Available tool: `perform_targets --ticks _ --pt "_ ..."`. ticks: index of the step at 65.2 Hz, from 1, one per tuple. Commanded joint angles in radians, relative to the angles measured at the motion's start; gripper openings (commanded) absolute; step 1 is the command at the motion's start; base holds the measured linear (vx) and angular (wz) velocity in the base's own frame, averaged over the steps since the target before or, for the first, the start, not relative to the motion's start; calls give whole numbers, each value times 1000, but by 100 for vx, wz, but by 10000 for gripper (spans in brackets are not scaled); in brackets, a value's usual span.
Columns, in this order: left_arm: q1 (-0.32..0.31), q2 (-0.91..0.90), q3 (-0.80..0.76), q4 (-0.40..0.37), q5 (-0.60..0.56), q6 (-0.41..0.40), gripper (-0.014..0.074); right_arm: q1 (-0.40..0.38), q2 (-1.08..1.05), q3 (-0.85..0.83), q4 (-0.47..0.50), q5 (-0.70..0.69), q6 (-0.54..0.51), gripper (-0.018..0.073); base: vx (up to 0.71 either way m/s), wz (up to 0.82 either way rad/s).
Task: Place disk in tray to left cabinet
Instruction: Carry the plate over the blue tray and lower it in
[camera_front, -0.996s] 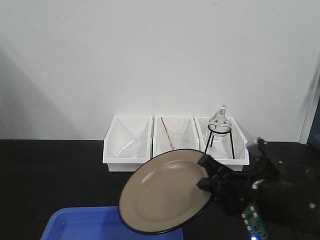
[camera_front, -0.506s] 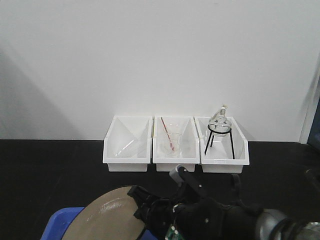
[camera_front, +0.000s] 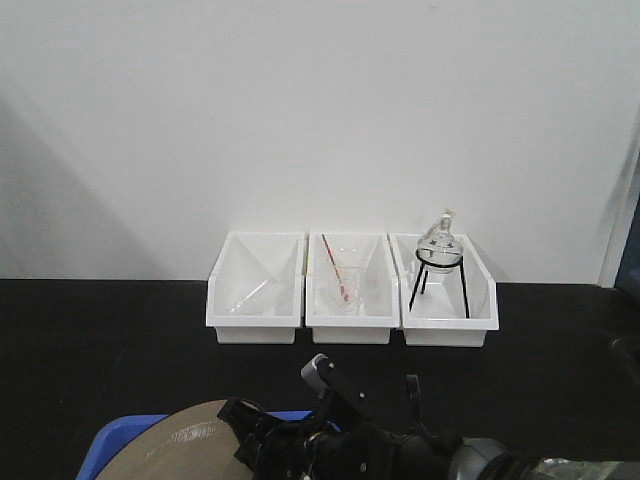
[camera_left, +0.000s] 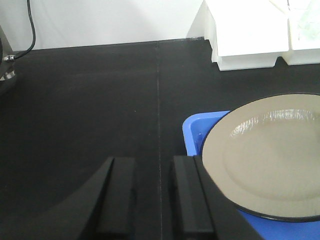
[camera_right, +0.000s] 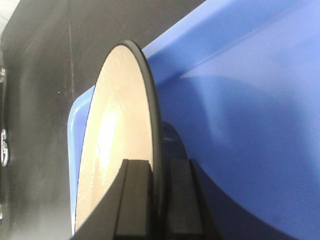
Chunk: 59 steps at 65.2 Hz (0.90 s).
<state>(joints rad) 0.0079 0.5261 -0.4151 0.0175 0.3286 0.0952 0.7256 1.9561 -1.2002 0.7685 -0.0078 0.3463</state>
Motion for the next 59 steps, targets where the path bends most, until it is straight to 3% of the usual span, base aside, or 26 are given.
perform_targets --ticks 1,35,52,59 --pt "-4 7 -34 -3 -106 -5 328 -5 -52 -32 -9 -69 -23 -4 0 0" --pt "-4 7 -34 -3 -82 -5 328 -9 -52 -31 -9 -24 -207 -4 0 0" --pt "-4 7 -34 -3 -82 -5 328 -81 -52 -2 -9 74 -223 -4 0 0" --pt "-4 7 -34 -3 -82 -5 328 -108 -52 7 -29 112 -299 -1 0 0"
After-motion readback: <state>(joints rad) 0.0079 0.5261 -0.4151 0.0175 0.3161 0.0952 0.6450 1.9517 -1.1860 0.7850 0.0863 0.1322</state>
